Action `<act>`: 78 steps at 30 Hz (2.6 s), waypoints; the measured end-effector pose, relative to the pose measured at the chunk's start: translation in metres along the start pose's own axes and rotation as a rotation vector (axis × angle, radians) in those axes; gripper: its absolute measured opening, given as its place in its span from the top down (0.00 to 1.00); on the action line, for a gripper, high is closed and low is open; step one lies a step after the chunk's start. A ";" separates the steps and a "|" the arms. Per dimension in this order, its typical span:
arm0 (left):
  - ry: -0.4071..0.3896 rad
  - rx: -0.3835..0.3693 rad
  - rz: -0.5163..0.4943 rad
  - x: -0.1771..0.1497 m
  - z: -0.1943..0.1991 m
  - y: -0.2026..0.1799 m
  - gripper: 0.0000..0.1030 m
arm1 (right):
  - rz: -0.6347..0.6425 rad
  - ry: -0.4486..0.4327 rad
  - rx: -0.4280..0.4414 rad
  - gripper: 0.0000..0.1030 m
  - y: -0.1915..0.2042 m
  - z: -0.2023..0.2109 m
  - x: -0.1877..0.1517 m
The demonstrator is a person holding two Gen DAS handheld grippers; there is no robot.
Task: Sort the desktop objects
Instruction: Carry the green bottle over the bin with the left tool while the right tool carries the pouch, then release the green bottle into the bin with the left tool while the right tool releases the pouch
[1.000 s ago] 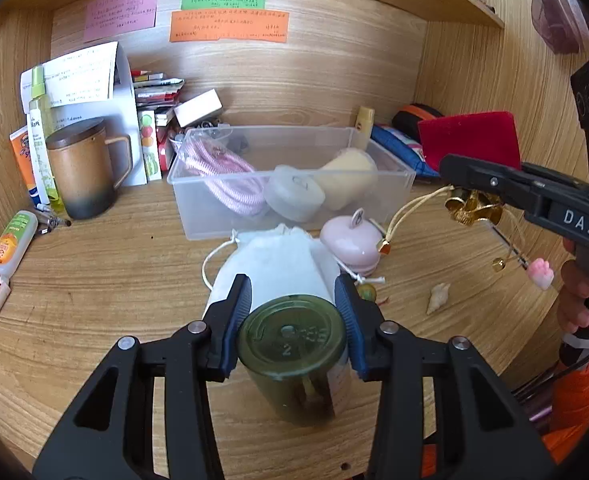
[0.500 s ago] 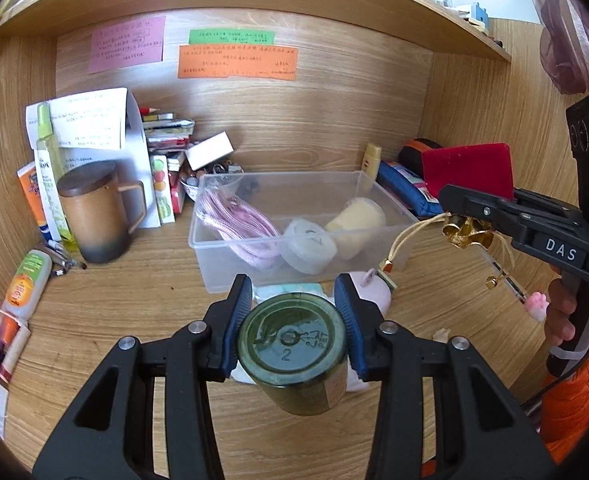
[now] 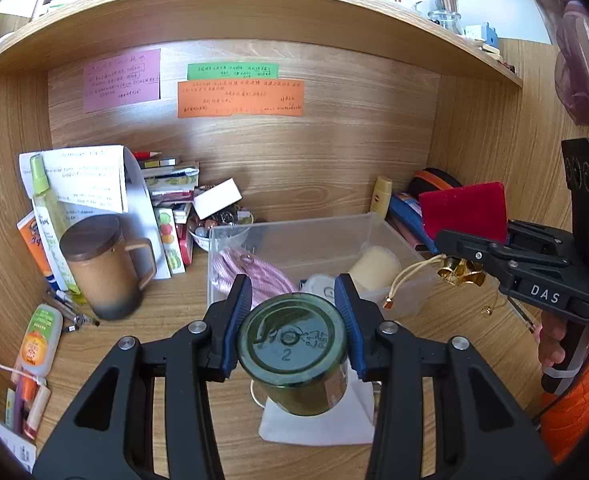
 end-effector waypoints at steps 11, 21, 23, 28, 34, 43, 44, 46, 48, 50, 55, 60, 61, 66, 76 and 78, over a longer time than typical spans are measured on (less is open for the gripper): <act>-0.002 -0.008 -0.002 0.028 -0.026 0.013 0.59 | -0.010 0.013 -0.010 0.74 -0.014 -0.023 0.020; 0.000 -0.007 0.027 0.040 -0.044 0.029 0.59 | -0.005 0.032 0.000 0.74 -0.015 -0.046 0.027; 0.001 -0.013 0.036 0.042 -0.048 0.032 0.59 | -0.001 0.040 0.000 0.74 -0.015 -0.050 0.027; 0.006 -0.016 0.053 0.044 -0.058 0.037 0.59 | 0.002 0.056 0.007 0.74 -0.016 -0.060 0.027; 0.025 0.010 0.050 0.042 -0.073 0.042 0.59 | 0.001 0.087 0.022 0.74 -0.016 -0.074 0.024; 0.053 0.010 0.040 0.034 -0.094 0.042 0.58 | -0.024 0.139 0.064 0.73 -0.015 -0.095 0.013; 0.055 0.009 0.041 0.034 -0.095 0.042 0.58 | -0.028 0.144 0.071 0.73 -0.015 -0.096 0.012; 0.060 0.001 0.045 0.034 -0.097 0.041 0.58 | -0.036 0.153 0.086 0.73 -0.015 -0.099 0.010; 0.063 -0.003 0.047 0.035 -0.099 0.041 0.58 | -0.044 0.163 0.098 0.73 -0.015 -0.102 0.007; 0.067 -0.005 0.045 0.035 -0.101 0.040 0.58 | -0.048 0.175 0.109 0.73 -0.015 -0.104 0.003; 0.094 -0.007 0.038 0.031 -0.112 0.037 0.58 | -0.057 0.188 0.122 0.72 -0.018 -0.106 0.000; 0.132 0.001 0.021 0.023 -0.127 0.033 0.58 | -0.059 0.210 0.135 0.72 -0.018 -0.111 -0.005; 0.138 -0.001 0.020 0.021 -0.129 0.032 0.58 | -0.061 0.214 0.138 0.72 -0.018 -0.111 -0.006; 0.165 0.020 0.004 0.014 -0.140 0.031 0.57 | -0.052 0.231 0.155 0.71 -0.014 -0.113 -0.010; 0.202 0.082 -0.076 -0.001 -0.156 0.023 0.56 | -0.039 0.248 0.129 0.64 -0.017 -0.114 -0.014; 0.202 0.090 -0.089 -0.002 -0.157 0.021 0.56 | -0.037 0.246 0.108 0.58 -0.020 -0.113 -0.013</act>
Point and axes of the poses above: each gripper's, at about its wrist camera, not at the fingertips, and z roughly against the way its jaws point, y to its left, x to its top, the point moved 8 cm from there along -z, roughly the way its jaws point, and after that the axes turned 6 degrees about x, right-handed, at the moved point
